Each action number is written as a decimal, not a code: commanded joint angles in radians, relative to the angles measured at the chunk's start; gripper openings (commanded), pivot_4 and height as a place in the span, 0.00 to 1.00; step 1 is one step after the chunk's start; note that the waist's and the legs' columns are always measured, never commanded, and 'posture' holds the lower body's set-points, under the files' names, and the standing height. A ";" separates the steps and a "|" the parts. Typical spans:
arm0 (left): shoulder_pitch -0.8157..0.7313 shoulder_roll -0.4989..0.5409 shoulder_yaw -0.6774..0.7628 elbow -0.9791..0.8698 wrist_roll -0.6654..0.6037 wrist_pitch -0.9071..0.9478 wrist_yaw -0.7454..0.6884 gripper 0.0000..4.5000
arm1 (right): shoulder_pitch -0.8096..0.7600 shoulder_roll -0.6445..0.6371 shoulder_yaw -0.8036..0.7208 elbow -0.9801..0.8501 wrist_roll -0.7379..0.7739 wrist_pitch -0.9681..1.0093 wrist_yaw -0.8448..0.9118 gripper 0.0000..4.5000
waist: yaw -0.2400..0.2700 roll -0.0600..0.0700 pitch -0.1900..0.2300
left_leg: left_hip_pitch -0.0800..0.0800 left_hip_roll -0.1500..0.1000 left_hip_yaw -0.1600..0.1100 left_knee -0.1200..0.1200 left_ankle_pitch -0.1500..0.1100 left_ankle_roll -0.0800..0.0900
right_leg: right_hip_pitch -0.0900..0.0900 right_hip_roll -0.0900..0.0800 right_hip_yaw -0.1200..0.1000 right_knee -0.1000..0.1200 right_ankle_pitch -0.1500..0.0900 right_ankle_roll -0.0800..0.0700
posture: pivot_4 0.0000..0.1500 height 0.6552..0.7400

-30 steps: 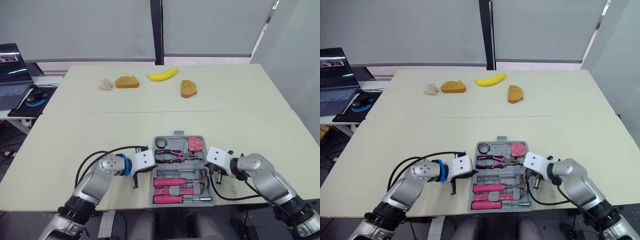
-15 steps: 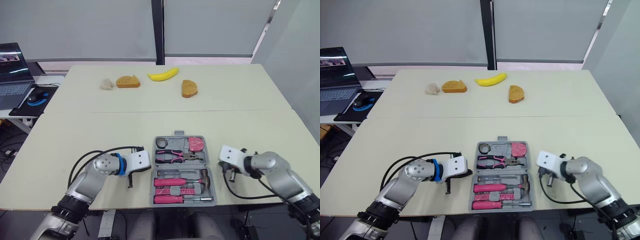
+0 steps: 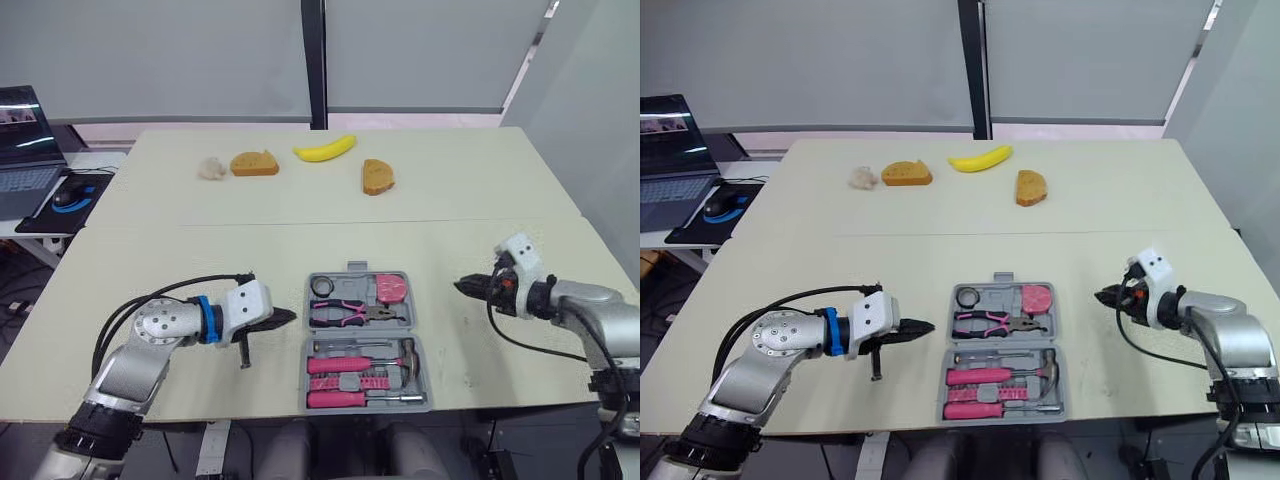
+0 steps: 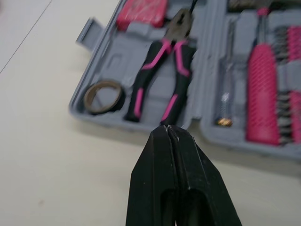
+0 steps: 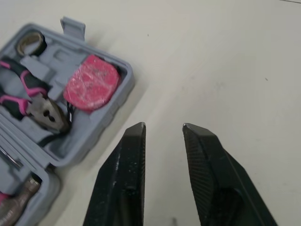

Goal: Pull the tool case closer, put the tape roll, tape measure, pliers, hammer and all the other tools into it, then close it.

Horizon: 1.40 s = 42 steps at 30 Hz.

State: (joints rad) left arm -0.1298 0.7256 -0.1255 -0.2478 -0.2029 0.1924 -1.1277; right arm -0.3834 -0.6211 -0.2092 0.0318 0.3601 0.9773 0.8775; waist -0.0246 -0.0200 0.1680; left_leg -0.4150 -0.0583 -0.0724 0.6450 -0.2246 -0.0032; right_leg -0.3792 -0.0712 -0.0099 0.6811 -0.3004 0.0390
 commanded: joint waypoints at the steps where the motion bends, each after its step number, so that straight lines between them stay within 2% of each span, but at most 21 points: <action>1: 0.002 -0.011 -0.075 -0.131 -0.043 0.065 -0.020 0.00 | -0.038 0.032 -0.056 0.012 0.107 0.130 -0.024 0.55 | 0.003 0.000 0.000 | 0.000 0.000 0.000 0.000 0.000 0.000 | 0.000 0.000 0.000 0.000 0.000 0.000 | 1.00 1.00; 4: -0.002 -0.034 -0.189 -0.110 0.030 0.032 -0.022 0.00 | -0.055 0.060 -0.015 0.071 0.118 0.131 -0.032 0.70 | 0.004 0.001 0.000 | 0.000 -0.001 0.000 0.000 0.000 0.000 | 0.000 0.000 0.000 0.000 0.000 0.000 | 1.00 1.00; 8: -0.036 -0.065 -0.291 0.003 0.137 -0.060 -0.011 0.00 | -0.098 0.107 -0.020 0.149 0.150 0.148 -0.056 0.96 | 0.000 0.001 0.000 | 0.001 -0.001 0.001 0.000 0.000 0.000 | 0.001 0.001 0.000 0.001 0.000 0.000 | 1.00 1.00; 9: -0.051 -0.084 -0.304 0.035 0.149 -0.073 -0.004 0.00 | -0.110 0.120 -0.031 0.168 0.165 0.164 -0.062 0.98 | 0.000 0.001 0.000 | 0.000 0.000 0.001 0.000 0.000 0.000 | 0.000 0.001 0.000 0.001 0.000 0.000 | 1.00 1.00; 16: -0.084 -0.146 -0.374 0.154 0.203 -0.097 -0.005 0.00 | -0.162 0.131 -0.006 0.325 0.168 0.162 -0.076 0.98 | -0.002 0.002 0.000 | 0.000 -0.001 0.001 0.000 0.000 0.000 | 0.000 0.001 0.000 0.001 0.000 0.000 | 1.00 1.00; 27: -0.109 -0.151 -0.432 0.204 0.290 -0.074 -0.001 0.00 | -0.241 0.191 0.024 0.483 0.151 0.090 -0.091 0.98 | -0.003 0.004 -0.001 | 0.001 -0.001 0.001 0.000 0.000 0.000 | 0.000 0.001 0.000 0.001 0.000 0.000 | 1.00 1.00; 32: -0.099 -0.132 -0.445 0.194 0.319 -0.049 0.002 0.00 | -0.270 0.223 0.060 0.594 0.096 0.015 -0.114 0.98 | -0.003 0.006 -0.004 | 0.001 -0.001 0.001 0.000 0.000 0.000 | 0.001 0.001 0.000 0.001 0.000 0.000 | 1.00 1.00; 37: -0.077 -0.109 -0.449 0.165 0.333 -0.042 0.001 0.00 | -0.306 0.278 0.040 0.694 0.093 -0.035 -0.137 0.98 | -0.007 0.005 -0.007 | 0.014 0.000 0.002 -0.004 0.000 0.000 | 0.011 0.002 0.001 0.000 0.000 0.000 | 1.00 1.00; 42: -0.067 -0.100 -0.455 0.149 0.338 -0.029 0.000 0.00 | -0.345 0.328 0.002 0.801 0.094 -0.096 -0.161 0.98 | -0.010 0.005 -0.010 | 0.016 0.002 0.003 -0.005 0.000 0.001 | 0.012 0.004 0.002 0.000 0.000 0.000 | 1.00 1.00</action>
State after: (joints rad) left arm -0.2209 0.5976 -0.5499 -0.1202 0.0889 0.1315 -1.1215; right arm -0.7263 -0.3093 -0.1997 0.7914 0.4627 0.9018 0.7400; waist -0.0350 -0.0152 0.1579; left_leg -0.3989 -0.0566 -0.0693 0.6401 -0.2248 -0.0027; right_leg -0.3676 -0.0675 -0.0081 0.6809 -0.3008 0.0389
